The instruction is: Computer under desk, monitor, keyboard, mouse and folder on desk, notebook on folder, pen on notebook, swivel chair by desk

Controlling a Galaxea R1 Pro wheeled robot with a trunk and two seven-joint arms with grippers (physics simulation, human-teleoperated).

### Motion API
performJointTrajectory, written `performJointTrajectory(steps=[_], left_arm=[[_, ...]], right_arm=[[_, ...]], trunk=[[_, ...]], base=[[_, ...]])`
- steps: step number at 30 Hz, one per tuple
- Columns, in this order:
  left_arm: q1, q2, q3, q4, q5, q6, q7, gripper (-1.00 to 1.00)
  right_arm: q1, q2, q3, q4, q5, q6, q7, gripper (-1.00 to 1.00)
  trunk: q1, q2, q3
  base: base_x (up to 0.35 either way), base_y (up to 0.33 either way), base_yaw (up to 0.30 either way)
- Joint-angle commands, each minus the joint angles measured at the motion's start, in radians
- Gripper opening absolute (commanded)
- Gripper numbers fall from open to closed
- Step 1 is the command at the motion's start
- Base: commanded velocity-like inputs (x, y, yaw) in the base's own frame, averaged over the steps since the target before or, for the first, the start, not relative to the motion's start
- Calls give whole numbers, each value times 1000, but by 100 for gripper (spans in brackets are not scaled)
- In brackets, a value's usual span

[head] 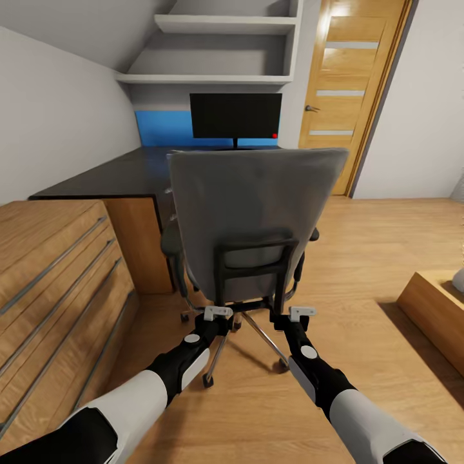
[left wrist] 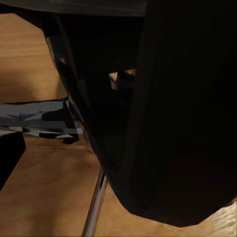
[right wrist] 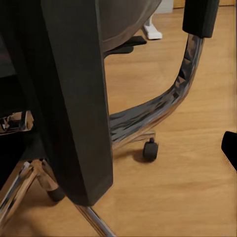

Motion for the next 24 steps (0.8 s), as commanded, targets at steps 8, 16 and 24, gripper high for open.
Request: performJointTrajectory(steps=[8,16,24], left_arm=[[-1,0,-7,2,10,-6,7,100],[-1,0,-7,2,10,-6,7,100],[-1,0,-7,2,10,-5,8,100]], right_arm=[[-1,-1,8,1,-9,-5,-7,100],[-1,-1,7,1,-10,-4,-9,100],[-1,0,7,2,-10,-5,-8,100]], trunk=[[0,0,-1],[0,0,-1],[0,0,-1]], base=[[320,-2,-29],[321,0,-1],[321,0,-1]])
